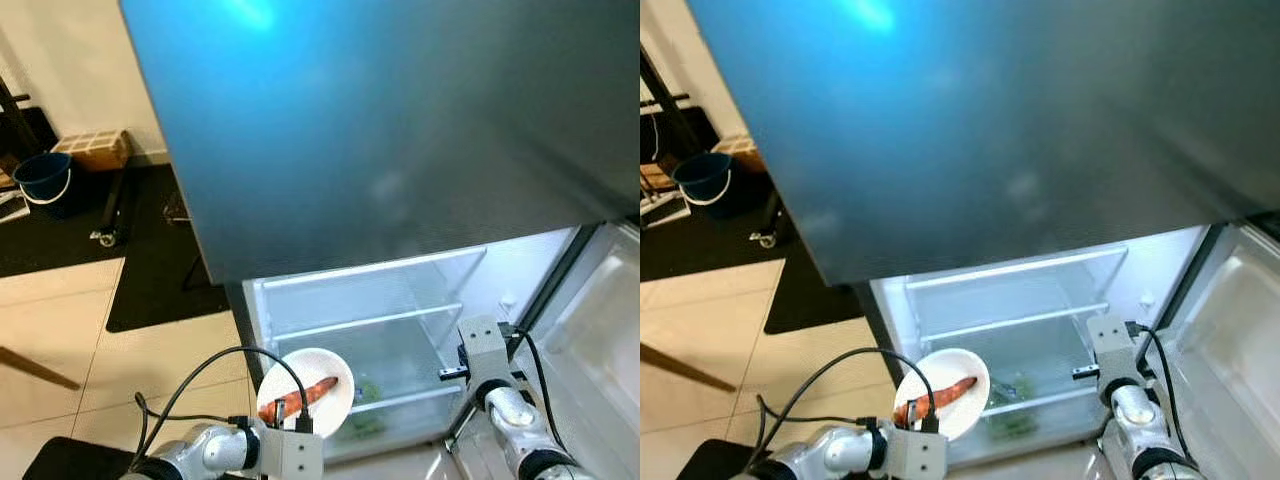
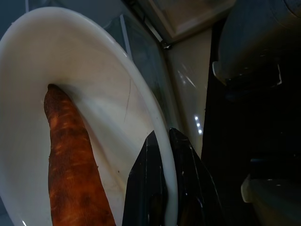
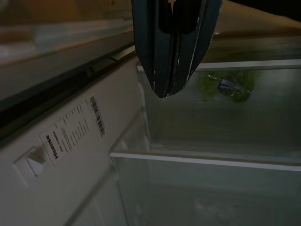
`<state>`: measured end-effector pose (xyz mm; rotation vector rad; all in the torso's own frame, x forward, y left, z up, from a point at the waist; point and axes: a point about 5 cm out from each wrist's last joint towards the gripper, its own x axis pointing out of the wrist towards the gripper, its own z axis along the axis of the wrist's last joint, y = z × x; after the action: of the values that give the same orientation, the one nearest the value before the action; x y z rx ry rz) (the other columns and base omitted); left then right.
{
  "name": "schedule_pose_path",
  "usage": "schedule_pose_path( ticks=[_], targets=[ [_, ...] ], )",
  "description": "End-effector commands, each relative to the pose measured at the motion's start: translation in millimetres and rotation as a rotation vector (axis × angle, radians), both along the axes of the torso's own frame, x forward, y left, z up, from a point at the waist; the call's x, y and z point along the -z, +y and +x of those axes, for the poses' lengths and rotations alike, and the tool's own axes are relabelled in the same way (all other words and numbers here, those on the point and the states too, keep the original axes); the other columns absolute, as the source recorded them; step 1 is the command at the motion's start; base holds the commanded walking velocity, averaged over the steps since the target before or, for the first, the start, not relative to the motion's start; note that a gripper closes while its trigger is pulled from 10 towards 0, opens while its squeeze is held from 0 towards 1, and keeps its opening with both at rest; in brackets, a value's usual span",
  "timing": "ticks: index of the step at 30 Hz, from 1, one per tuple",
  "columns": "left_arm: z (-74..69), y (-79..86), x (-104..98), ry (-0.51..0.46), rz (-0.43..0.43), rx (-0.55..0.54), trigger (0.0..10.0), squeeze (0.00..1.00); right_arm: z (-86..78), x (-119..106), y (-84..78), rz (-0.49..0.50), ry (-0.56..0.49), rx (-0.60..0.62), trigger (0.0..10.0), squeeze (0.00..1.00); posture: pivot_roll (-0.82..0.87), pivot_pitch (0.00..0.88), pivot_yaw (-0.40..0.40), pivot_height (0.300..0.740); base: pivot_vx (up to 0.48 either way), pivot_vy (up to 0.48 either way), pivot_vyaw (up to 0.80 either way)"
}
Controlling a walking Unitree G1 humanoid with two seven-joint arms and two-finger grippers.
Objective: Restocking fridge
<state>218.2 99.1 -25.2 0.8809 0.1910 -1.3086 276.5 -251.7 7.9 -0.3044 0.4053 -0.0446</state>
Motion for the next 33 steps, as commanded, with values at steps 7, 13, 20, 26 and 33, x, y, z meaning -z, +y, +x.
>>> schedule_pose_path(
  ticks=[7, 13, 20, 26, 33],
  targets=[
    [5.9, -5.6, -4, -0.021, -0.004, 0.008, 10.0, 0.00, 7.0, -8, -0.1, -0.007, -0.042, -0.006, 10.0, 0.00, -0.13, 0.000, 0.066, 0.625, 0.000, 0.000, 0.00],
    [9.4, -9.0, -7, -0.041, -0.004, 0.018, 10.0, 0.00, 8.7, -11, 2.3, 0.001, -0.062, -0.025, 10.0, 0.00, -0.13, 0.000, 0.067, 0.625, 0.000, 0.000, 0.00],
    [14.7, -13.2, -11, -0.079, -0.001, 0.022, 10.0, 0.00, 10.9, -13, 6.8, 0.011, -0.088, -0.048, 10.0, 0.00, -0.13, 0.000, 0.072, 0.625, 0.000, 0.000, 0.00],
    [21.5, -15.2, -15, -0.117, 0.000, 0.012, 10.0, 0.00, 12.2, -13, 8.6, 0.008, -0.084, -0.048, 10.0, 0.00, -0.13, 0.000, 0.074, 0.625, 0.000, 0.000, 0.00],
    [32.7, -20.2, -25, -0.163, -0.019, 0.010, 10.0, 0.00, 13.8, -14, 14.4, 0.022, -0.102, -0.064, 10.0, 0.00, -0.13, 0.000, 0.073, 0.591, 0.000, 0.000, 0.00]
  ],
)
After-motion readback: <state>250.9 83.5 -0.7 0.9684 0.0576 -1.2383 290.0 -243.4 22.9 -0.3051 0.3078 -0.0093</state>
